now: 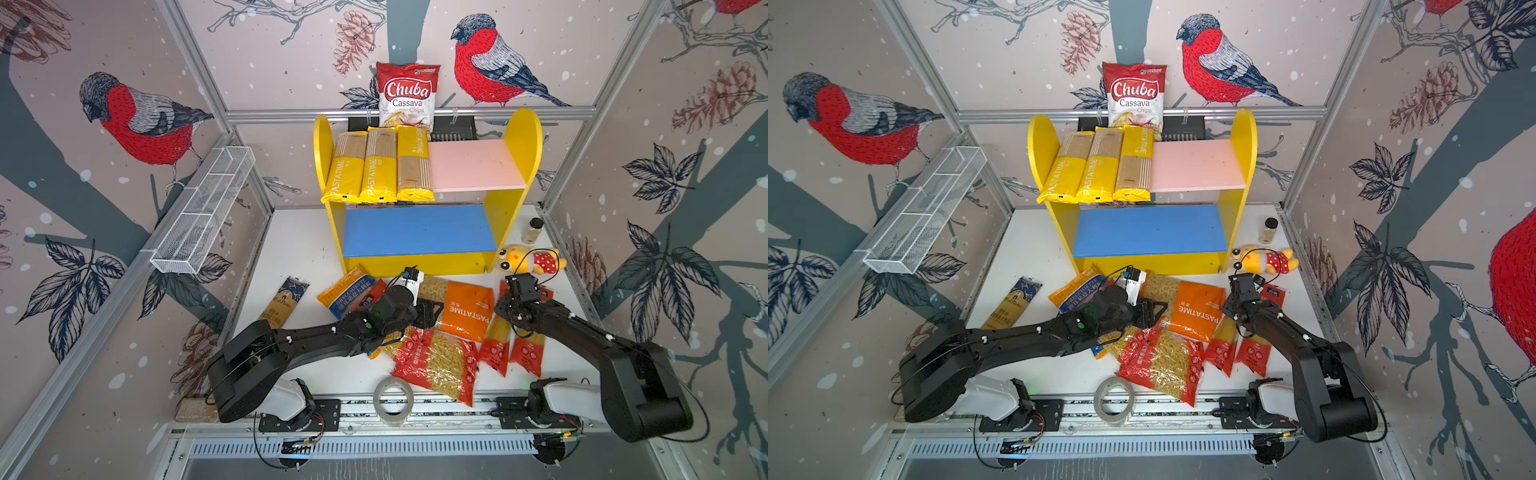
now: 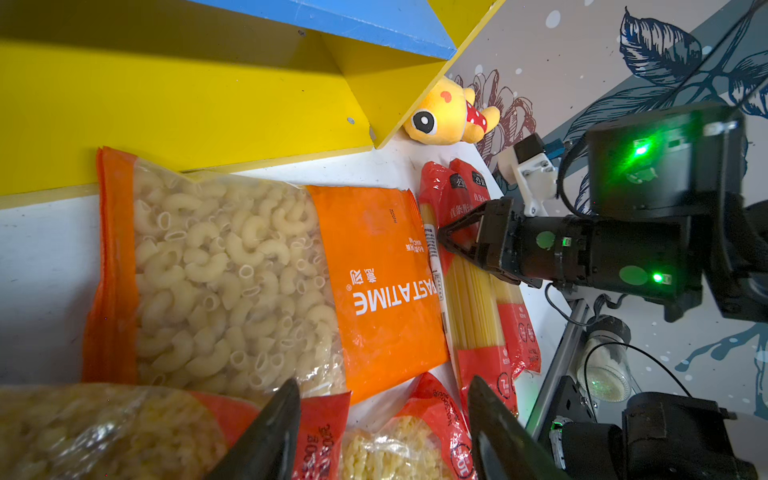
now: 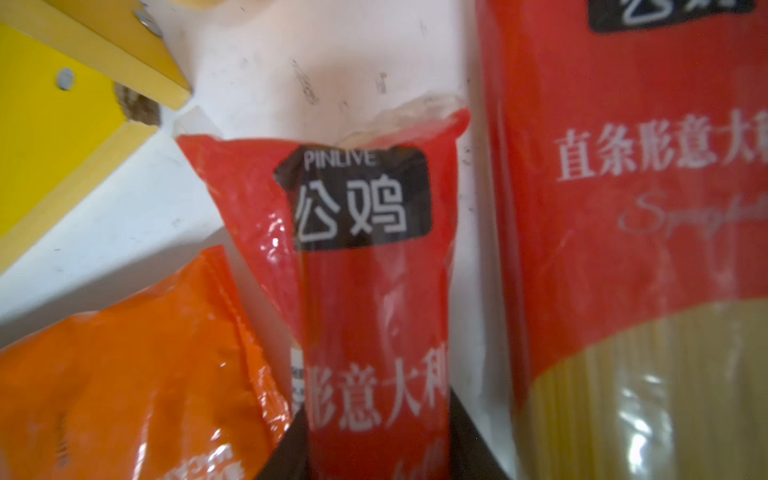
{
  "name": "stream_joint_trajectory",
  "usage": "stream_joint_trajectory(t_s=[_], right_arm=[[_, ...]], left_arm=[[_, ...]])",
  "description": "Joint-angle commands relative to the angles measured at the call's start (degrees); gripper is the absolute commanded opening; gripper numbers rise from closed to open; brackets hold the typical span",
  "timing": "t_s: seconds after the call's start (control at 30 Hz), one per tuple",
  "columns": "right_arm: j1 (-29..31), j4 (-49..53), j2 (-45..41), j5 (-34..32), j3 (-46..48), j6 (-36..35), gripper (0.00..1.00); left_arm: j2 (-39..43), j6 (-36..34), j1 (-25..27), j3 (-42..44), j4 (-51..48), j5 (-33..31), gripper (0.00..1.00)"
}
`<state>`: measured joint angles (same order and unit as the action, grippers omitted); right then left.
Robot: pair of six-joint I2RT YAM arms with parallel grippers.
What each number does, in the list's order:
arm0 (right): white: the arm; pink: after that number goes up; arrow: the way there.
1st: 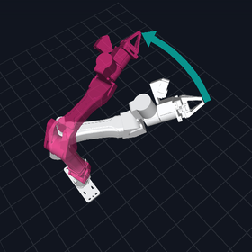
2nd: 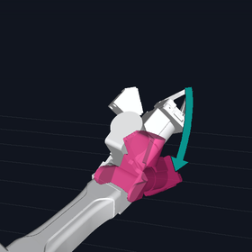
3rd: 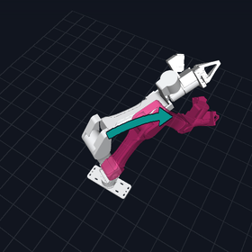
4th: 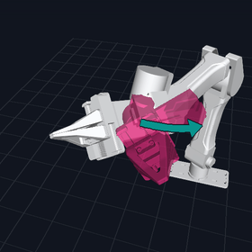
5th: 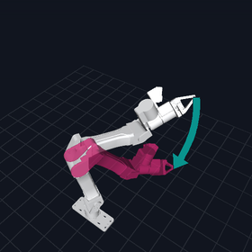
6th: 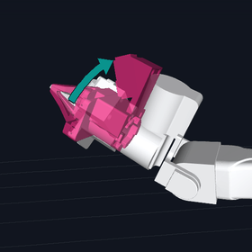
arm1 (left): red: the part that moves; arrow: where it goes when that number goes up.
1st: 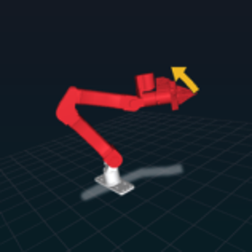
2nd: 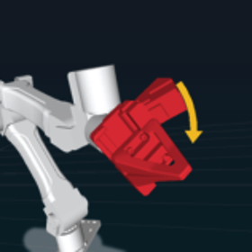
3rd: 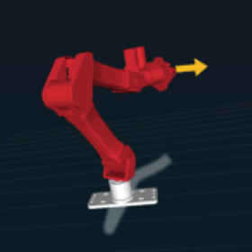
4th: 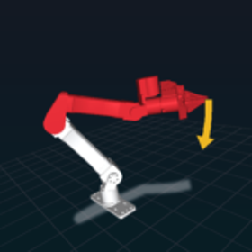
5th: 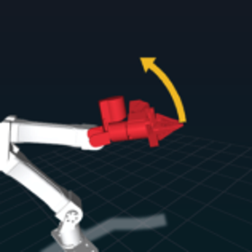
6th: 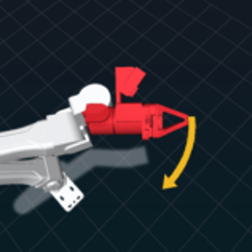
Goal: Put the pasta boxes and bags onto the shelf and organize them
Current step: 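Grasp a red spaghetti package with both grippers from the pile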
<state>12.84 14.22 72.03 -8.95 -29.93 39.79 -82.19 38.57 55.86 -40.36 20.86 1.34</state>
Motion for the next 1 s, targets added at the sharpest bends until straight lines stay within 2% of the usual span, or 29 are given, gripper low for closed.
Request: stream_joint_trajectory(t_s=[0.0,0.23,0.47,0.6,0.7,0.83,0.93,0.97], right_arm=[[0.34,0.66,-2.95,4.13,-0.29,1.35,0.34],[3.49,3.38,-10.11,7.34,-3.45,1.43,0.30],[12.91,6.22,-12.02,5.29,-10.00,2.22,0.28],[16.56,5.20,-12.31,6.10,-13.23,1.67,0.27],[19.73,1.33,-11.57,9.11,-14.13,2.29,0.27],[24.23,-1.47,-7.39,8.22,-15.27,4.46,0.28],[25.09,-2.27,-2.97,6.63,-14.69,6.87,0.33],[25.18,-2.98,-1.73,6.62,-14.35,7.45,0.38]], left_arm=[[-0.15,-0.56,0.04,-0.37,2.51,0.16,0.63],[0.27,-0.69,0.04,-0.56,4.15,1.80,0.64],[2.00,-0.73,-0.13,1.09,8.47,4.29,0.65],[3.26,-0.49,-0.13,3.36,13.85,7.31,0.71],[3.57,-0.02,-0.21,4.06,14.55,8.22,0.76],[5.55,-0.63,-1.53,4.19,9.86,6.53,0.76],[7.19,1.04,-3.82,5.25,8.05,6.26,0.76],[7.54,1.25,-4.07,5.50,7.69,6.02,0.76]])
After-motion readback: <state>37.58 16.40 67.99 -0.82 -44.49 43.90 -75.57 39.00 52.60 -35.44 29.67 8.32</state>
